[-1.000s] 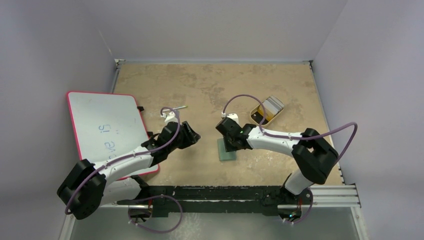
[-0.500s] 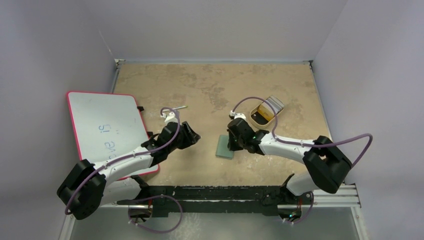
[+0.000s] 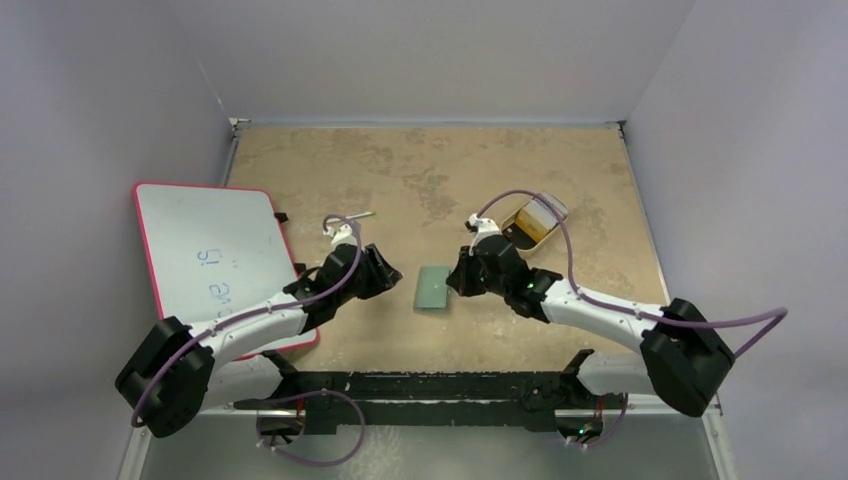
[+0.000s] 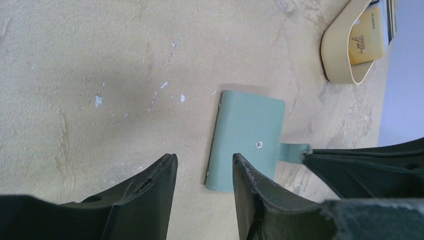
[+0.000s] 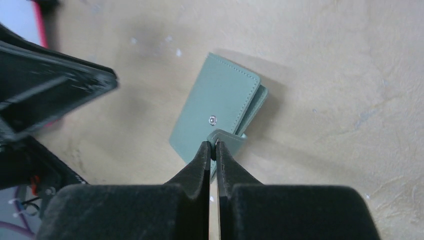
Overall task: Put the credit cards into the card holder
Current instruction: Open the card holder at the center of the board.
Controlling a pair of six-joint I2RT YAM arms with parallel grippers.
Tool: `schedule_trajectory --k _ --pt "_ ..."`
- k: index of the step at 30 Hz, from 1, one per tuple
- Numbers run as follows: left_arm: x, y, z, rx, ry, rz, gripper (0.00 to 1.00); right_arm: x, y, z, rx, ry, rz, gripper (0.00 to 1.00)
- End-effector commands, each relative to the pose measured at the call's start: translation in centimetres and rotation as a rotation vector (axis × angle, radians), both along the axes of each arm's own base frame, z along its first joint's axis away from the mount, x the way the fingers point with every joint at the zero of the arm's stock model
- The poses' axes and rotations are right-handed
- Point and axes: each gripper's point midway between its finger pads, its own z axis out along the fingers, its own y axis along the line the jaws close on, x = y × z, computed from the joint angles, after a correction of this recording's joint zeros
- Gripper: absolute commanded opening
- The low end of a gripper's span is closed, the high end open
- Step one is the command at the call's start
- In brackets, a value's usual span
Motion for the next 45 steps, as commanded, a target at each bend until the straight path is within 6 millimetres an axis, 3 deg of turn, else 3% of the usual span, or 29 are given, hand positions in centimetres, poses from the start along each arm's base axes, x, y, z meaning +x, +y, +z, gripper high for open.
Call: schedule_trajectory --k 1,10,18,24,29,33,36,42,45 --pt "0.9 -1.4 2.0 -0.052 -0.048 -0.038 0.45 1.7 1.4 4.9 0.150 -0.126 -0.009 0.00" --pt "1.7 -0.6 4.8 0.037 -0.089 -0.045 0.53 1.8 3.1 8.2 0.352 -0.127 -0.017 0.00" --pt "2.2 1.7 3.5 0.121 -0.010 -0.025 0.53 1.3 3.3 7.8 0.407 -0.098 -0.016 0.00" --pt "1.9 1.0 2.8 0.086 0.016 -0.054 0.52 1.8 1.5 6.6 0.351 -0.092 -0.083 0.00" --pt "1.8 0.1 3.7 0.028 0.008 -0.070 0.52 1.1 2.5 9.2 0.423 -0.117 -0.007 0.00" --pt "2.2 1.0 3.8 0.067 0.022 -0.035 0.52 0.6 3.9 10.3 0.500 -0.095 0.044 0.00" --pt "2.1 1.4 3.3 0.066 0.046 -0.029 0.51 1.3 3.3 7.8 0.430 -0.047 -0.006 0.00" --pt "2.3 0.3 3.1 0.040 0.046 -0.074 0.51 3.5 -2.6 2.9 0.262 0.011 -0.153 0.00" --pt "2.4 -1.2 3.2 -0.018 0.047 -0.126 0.50 3.5 -4.2 1.9 0.203 0.016 -0.181 0.00"
